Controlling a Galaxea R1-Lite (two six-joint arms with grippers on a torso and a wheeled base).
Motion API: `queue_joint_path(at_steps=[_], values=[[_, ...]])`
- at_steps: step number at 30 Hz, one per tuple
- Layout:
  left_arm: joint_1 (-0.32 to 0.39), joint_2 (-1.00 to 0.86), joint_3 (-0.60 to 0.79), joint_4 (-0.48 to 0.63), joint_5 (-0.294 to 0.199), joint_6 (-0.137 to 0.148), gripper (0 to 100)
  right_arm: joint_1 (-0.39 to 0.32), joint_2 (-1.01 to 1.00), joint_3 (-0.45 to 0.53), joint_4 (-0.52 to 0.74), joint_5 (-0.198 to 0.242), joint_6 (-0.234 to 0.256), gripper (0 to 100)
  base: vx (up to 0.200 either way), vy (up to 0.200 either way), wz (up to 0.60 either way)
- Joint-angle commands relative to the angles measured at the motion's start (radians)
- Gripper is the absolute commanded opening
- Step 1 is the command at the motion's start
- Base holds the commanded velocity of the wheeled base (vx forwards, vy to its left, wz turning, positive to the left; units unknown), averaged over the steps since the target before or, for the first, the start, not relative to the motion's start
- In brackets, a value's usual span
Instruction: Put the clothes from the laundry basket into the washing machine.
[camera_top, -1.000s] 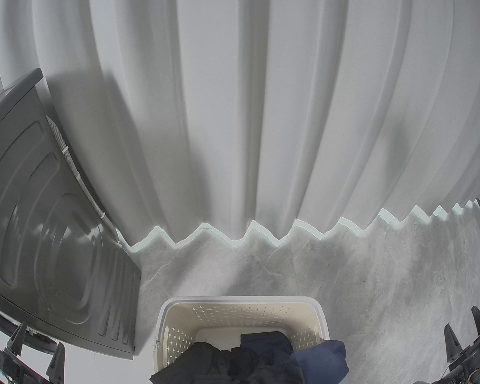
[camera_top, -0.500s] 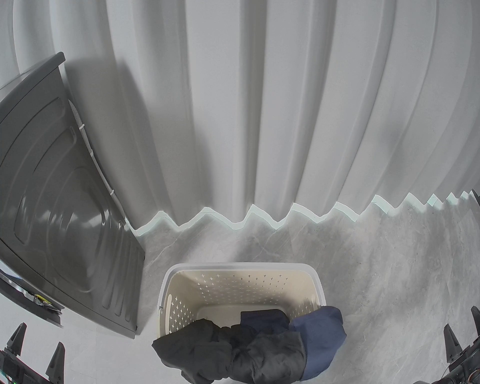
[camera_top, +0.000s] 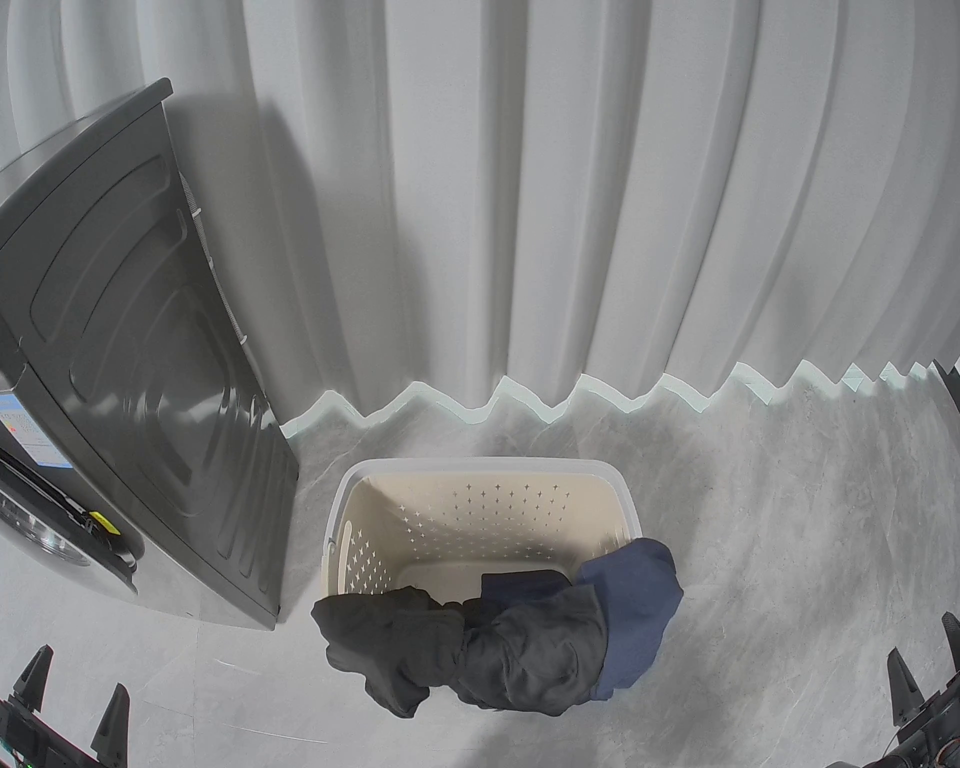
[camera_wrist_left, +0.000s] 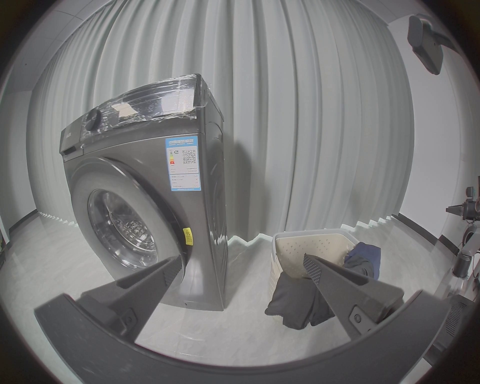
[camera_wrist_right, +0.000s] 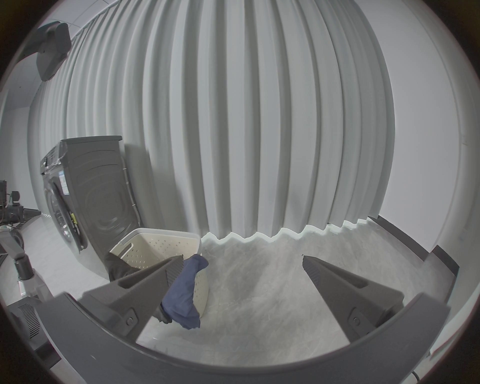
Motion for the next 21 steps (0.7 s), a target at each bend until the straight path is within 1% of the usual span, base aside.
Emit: queue_joint_path(at_steps=[1, 8, 21], values=[[0.000, -0.018, 0.016, 0.000, 0.000, 0.001, 100, 0.000, -0.012, 0.016, 0.000, 0.000, 0.000, 100, 0.000, 0.000, 0.00], [0.000, -0.018, 0.016, 0.000, 0.000, 0.001, 100, -0.002, -0.012, 0.016, 0.000, -0.001, -0.001, 100, 0.000, 0.000, 0.00], [0.000, -0.018, 0.016, 0.000, 0.000, 0.001, 100, -0.002, -0.012, 0.016, 0.000, -0.001, 0.000, 100, 0.000, 0.200, 0.00]])
